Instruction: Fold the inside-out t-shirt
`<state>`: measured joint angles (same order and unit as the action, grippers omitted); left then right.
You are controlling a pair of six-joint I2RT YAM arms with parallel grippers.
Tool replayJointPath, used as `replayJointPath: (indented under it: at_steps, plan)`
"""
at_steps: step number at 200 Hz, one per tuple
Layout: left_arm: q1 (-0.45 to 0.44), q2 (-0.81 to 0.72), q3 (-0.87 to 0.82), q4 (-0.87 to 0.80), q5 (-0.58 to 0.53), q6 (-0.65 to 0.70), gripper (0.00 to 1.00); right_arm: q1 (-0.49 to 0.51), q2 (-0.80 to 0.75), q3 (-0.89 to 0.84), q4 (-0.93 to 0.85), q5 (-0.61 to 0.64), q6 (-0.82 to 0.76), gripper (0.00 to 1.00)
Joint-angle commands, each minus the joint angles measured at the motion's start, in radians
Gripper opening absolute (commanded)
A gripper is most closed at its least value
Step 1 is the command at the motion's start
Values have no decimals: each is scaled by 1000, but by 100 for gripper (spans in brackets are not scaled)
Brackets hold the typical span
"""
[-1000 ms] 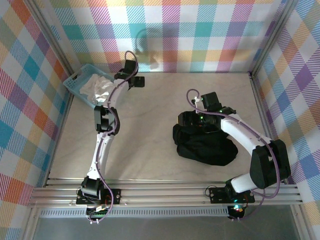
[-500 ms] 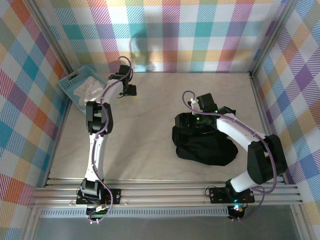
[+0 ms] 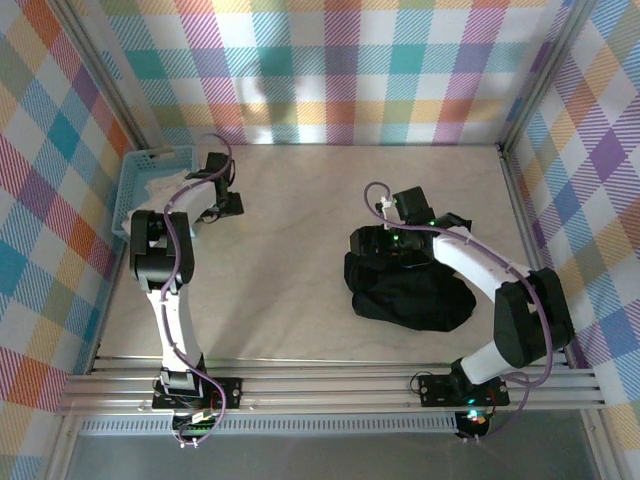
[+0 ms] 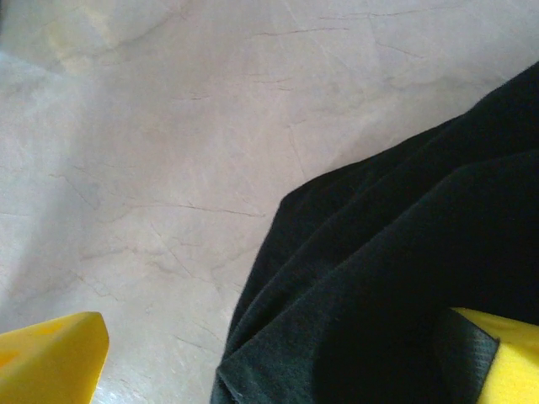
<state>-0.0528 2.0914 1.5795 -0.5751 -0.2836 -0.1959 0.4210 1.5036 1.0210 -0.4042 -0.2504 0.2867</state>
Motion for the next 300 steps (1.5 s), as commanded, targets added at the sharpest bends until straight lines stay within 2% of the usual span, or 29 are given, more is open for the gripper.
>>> replayJointPath:
  at_steps: [1, 16, 34, 47, 69, 85, 113, 138, 162, 190, 195, 208, 215, 229, 256, 285, 300]
  plan:
    - [35, -41, 10, 33, -26, 0, 87, 9, -70, 13, -89, 82, -50, 100]
    - [35, -55, 32, 29, 7, 10, 87, 7, -124, 20, -157, 185, -60, 100]
    - [18, -127, -19, 97, 184, -22, 87, 5, -188, 13, -222, 282, -65, 100]
    - [-29, -198, -99, 177, 313, -54, 88, 5, -232, 0, -255, 319, -50, 100]
    - [-163, -320, -275, 362, 501, -104, 88, 1, -282, 8, -371, 373, -14, 99]
    - [-297, -390, -390, 457, 595, -112, 87, 1, -318, 17, -489, 400, 28, 97]
    - [-553, -455, -506, 502, 709, -76, 83, 1, -401, -8, -647, 422, 122, 93]
    - [-711, -439, -542, 505, 705, -67, 81, -1, -446, -76, -649, 412, 168, 87]
    - [-745, -336, -490, 484, 681, -67, 67, -7, -399, -154, -542, 388, 172, 75]
    - [-762, -266, -430, 498, 724, -70, 43, -19, -369, -174, -394, 395, 146, 44]
    - [-763, -259, -422, 498, 731, -70, 37, -23, -368, -162, -375, 401, 133, 36]
    - [-763, -244, -396, 491, 739, -73, 23, -24, -375, -107, -329, 414, 98, 8]
    - [-761, -240, -379, 482, 749, -70, 14, -25, -386, -69, -305, 412, 71, 1]
    - [-751, -266, -349, 464, 768, -64, 0, -25, -416, 17, -250, 377, 28, 0]
    - [-686, -457, -338, 467, 738, -71, 0, -25, -432, 241, -182, 235, -41, 0]
    - [-654, -727, -286, 448, 492, -33, 0, -25, -399, 485, -138, 61, -49, 0]
    - [-653, -823, -240, 450, 403, 7, 0, -25, -378, 577, -100, -10, -39, 0]
